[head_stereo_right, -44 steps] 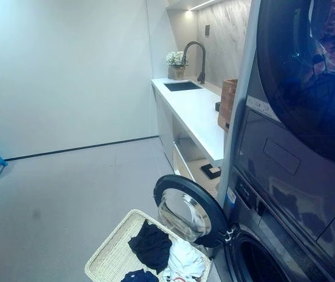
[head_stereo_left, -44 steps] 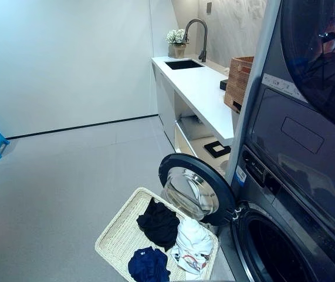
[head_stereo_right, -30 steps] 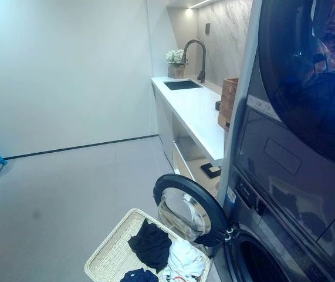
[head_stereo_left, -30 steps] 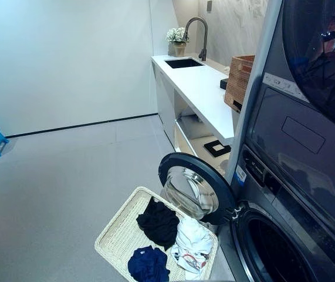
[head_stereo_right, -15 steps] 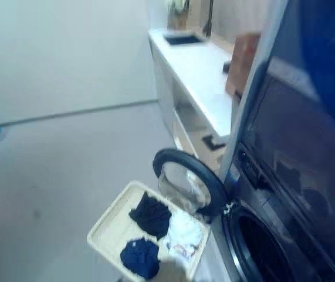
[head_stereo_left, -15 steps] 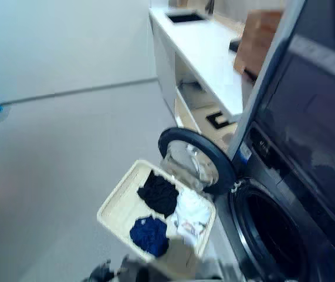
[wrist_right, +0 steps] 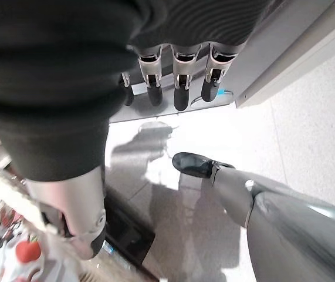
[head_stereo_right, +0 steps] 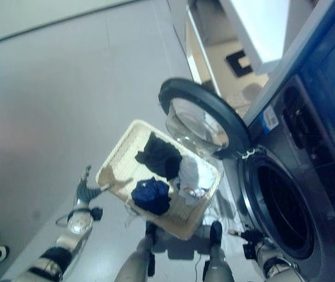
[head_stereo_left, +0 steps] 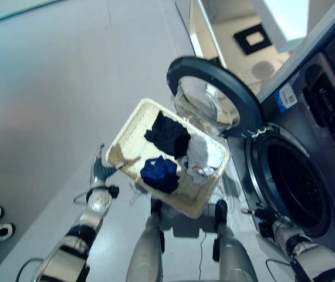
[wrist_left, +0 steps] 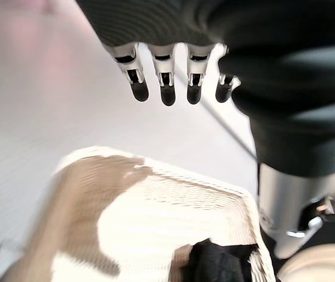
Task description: Put the clothes into the washing machine.
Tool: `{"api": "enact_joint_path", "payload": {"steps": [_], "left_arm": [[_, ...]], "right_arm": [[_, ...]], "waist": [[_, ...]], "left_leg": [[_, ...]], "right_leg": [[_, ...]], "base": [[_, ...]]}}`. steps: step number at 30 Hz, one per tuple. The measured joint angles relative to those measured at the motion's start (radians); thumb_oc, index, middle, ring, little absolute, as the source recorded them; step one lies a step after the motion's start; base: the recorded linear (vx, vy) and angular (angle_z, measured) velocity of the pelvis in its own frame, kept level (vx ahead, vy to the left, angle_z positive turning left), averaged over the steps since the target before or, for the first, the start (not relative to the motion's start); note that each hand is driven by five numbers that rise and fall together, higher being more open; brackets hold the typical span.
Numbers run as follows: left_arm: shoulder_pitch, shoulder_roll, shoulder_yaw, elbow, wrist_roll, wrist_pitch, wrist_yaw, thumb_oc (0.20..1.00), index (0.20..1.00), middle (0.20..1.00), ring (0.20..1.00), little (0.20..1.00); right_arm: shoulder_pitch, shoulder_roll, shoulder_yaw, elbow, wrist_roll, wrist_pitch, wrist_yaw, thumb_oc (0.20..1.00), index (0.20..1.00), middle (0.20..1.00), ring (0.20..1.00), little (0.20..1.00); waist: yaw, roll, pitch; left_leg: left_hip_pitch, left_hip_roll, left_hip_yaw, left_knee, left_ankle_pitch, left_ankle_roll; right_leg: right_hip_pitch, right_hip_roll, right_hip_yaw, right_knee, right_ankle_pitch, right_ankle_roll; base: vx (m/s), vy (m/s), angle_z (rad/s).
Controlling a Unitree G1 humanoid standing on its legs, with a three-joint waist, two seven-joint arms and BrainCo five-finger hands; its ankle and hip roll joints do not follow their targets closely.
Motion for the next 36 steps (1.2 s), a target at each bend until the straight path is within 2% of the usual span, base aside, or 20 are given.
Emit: {"api": "enact_joint_path", "payload": {"steps": [4, 8, 12, 14, 16, 18, 25, 32, 36], "left_arm": [[-0.030, 0.005, -0.033, -0.004, 0.099, 0.016, 0.080, 1.000, 1.000, 1.000, 1.000, 1.000], [-0.066, 0.060, -0.100, -0.013, 0.247, 0.028, 0.144, 1.000, 1.000, 1.000, 1.000, 1.000], [-0.117, 0.113, -0.199, -0.015, 0.371, 0.038, 0.149, 1.000, 1.000, 1.000, 1.000, 1.000], [-0.129, 0.115, -0.211, -0.016, 0.392, 0.038, 0.142, 1.000, 1.000, 1.000, 1.000, 1.000], [-0.185, 0.149, -0.294, -0.046, 0.404, 0.037, 0.089, 1.000, 1.000, 1.000, 1.000, 1.000], [-0.215, 0.160, -0.316, -0.048, 0.402, 0.038, 0.063, 1.000, 1.000, 1.000, 1.000, 1.000], [-0.285, 0.182, -0.410, -0.048, 0.387, 0.042, -0.133, 1.000, 1.000, 1.000, 1.000, 1.000], [-0.307, 0.181, -0.441, -0.045, 0.379, 0.050, -0.180, 1.000, 1.000, 1.000, 1.000, 1.000], [-0.352, 0.183, -0.481, -0.032, 0.379, 0.079, -0.213, 1.000, 1.000, 1.000, 1.000, 1.000]], "right_arm": [[-0.003, 0.001, 0.011, -0.002, 0.011, -0.010, 0.002, 1.000, 1.000, 1.000, 1.000, 1.000], [-0.051, -0.006, 0.011, -0.015, 0.026, -0.012, 0.001, 1.000, 1.000, 1.000, 1.000, 1.000], [-0.099, -0.009, 0.012, -0.037, 0.028, -0.013, 0.003, 1.000, 1.000, 1.000, 1.000, 1.000], [-0.104, -0.011, 0.012, -0.039, 0.028, -0.013, 0.004, 1.000, 1.000, 1.000, 1.000, 1.000], [-0.122, -0.027, 0.031, -0.048, 0.036, -0.013, 0.010, 1.000, 1.000, 1.000, 1.000, 1.000], [-0.134, -0.035, 0.031, -0.052, 0.036, -0.013, 0.011, 1.000, 1.000, 1.000, 1.000, 1.000], [-0.192, -0.059, 0.033, -0.068, 0.039, -0.011, 0.013, 1.000, 1.000, 1.000, 1.000, 1.000], [-0.200, -0.071, 0.044, -0.073, 0.048, -0.013, 0.016, 1.000, 1.000, 1.000, 1.000, 1.000], [-0.216, -0.079, 0.049, -0.076, 0.065, -0.022, 0.023, 1.000, 1.000, 1.000, 1.000, 1.000]], "waist": [[0.000, -0.009, 0.005], [-0.001, -0.018, 0.008], [-0.003, -0.036, 0.017], [-0.004, -0.036, 0.017], [-0.009, -0.038, 0.016], [-0.016, -0.038, 0.016], [-0.057, -0.044, 0.019], [-0.059, -0.049, 0.020], [-0.059, -0.058, 0.019]], "left_leg": [[-0.046, -0.011, -0.006, 0.011, 0.009, 0.004], [-0.200, -0.014, -0.027, 0.071, 0.015, -0.004], [-0.297, -0.024, -0.034, 0.120, 0.017, -0.009], [-0.311, -0.024, -0.036, 0.127, 0.017, -0.009], [-0.363, -0.027, -0.045, 0.157, 0.010, -0.011], [-0.392, -0.030, -0.052, 0.166, 0.010, -0.011], [-0.471, -0.034, -0.054, 0.185, 0.016, -0.015], [-0.498, -0.034, -0.054, 0.194, 0.016, -0.016], [-0.524, -0.035, -0.055, 0.195, 0.011, -0.015]], "right_leg": [[-0.086, -0.015, 0.009, 0.098, -0.041, 0.005], [-0.274, -0.020, 0.011, 0.248, -0.087, -0.012], [-0.402, -0.029, 0.026, 0.355, -0.118, -0.025], [-0.420, -0.029, 0.028, 0.368, -0.122, -0.027], [-0.471, -0.028, 0.033, 0.402, -0.127, -0.031], [-0.498, -0.028, 0.036, 0.412, -0.128, -0.032], [-0.579, -0.027, 0.047, 0.432, -0.121, -0.034], [-0.606, -0.027, 0.050, 0.442, -0.120, -0.035], [-0.635, -0.025, 0.053, 0.442, -0.123, -0.031]], "base": [[-0.03, -0.033, 0.05], [-0.03, -0.012, 0.09], [0.00, 0.011, 0.03], [0.00, 0.000, 0.00], [0.00, 0.014, 0.05], [0.00, 0.002, 0.06], [0.00, -0.001, 0.01], [0.00, 0.000, 0.00], [0.00, 0.000, 0.00]]}}
